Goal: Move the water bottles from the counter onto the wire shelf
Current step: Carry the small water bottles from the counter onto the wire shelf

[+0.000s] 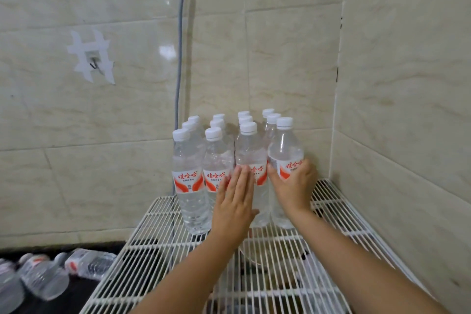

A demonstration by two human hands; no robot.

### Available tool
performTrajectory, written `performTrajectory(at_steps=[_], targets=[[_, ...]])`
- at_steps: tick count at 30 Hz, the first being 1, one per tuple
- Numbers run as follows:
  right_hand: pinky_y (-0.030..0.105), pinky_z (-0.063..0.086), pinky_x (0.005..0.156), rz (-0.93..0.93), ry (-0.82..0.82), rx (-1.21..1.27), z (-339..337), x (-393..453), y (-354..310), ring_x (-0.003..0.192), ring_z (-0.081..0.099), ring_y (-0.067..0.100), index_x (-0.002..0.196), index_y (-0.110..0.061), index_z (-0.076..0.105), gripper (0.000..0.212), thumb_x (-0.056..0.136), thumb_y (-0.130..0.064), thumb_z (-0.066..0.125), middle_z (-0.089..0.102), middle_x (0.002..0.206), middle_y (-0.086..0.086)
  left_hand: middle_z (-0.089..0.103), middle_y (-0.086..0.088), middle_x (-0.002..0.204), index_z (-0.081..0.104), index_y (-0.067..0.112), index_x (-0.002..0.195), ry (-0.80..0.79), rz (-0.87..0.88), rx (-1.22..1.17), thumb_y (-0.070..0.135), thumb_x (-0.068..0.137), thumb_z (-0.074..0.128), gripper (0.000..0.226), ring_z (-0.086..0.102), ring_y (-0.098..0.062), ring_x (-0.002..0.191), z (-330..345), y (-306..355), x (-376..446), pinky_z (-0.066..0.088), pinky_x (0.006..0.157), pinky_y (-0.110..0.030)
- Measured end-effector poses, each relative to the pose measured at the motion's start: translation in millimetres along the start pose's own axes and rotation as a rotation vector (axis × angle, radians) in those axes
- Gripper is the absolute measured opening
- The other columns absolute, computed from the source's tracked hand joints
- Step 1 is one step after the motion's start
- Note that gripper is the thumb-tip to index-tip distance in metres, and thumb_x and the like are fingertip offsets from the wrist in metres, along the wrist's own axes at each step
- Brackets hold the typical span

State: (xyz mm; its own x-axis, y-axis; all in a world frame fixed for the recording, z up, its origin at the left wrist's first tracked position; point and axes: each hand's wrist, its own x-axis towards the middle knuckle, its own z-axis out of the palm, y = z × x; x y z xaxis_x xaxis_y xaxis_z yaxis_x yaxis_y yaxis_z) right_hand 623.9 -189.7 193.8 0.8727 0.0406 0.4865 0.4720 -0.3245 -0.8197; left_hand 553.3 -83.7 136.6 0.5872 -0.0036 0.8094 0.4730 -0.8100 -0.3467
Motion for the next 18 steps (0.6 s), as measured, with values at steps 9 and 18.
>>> performTrajectory(at_steps=[9, 18], targets=[[0.026, 0.033, 0.086, -0.008, -0.131, 0.008, -1.1, -14.0, -0.1, 0.117, 0.038, 0.027, 0.136, -0.001, 0.025, 0.065, 0.087, -0.028, 0.058, 0.036, 0.131, 0.017, -0.021, -0.013, 0.153, -0.009, 0.003, 0.144, 0.016, -0.004, -0.02, 0.056, 0.048, 0.08, 0.141, -0.018, -0.024, 0.142, 6.5, -13.5, -7.6, -0.004, 0.115, -0.041], [0.026, 0.039, 0.097, -0.009, -0.185, -0.078, -16.5, -27.4, 5.5, 0.127, 0.04, 0.022, 0.138, -0.01, 0.028, 0.068, 0.082, -0.014, 0.066, 0.037, 0.138, 0.01, -0.023, -0.009, 0.153, -0.011, 0.009, 0.145, -0.009, -0.006, -0.039, 0.06, 0.049, 0.076, 0.139, -0.02, -0.022, 0.142, 7.6, -16.4, -11.2, -0.01, 0.113, -0.047]])
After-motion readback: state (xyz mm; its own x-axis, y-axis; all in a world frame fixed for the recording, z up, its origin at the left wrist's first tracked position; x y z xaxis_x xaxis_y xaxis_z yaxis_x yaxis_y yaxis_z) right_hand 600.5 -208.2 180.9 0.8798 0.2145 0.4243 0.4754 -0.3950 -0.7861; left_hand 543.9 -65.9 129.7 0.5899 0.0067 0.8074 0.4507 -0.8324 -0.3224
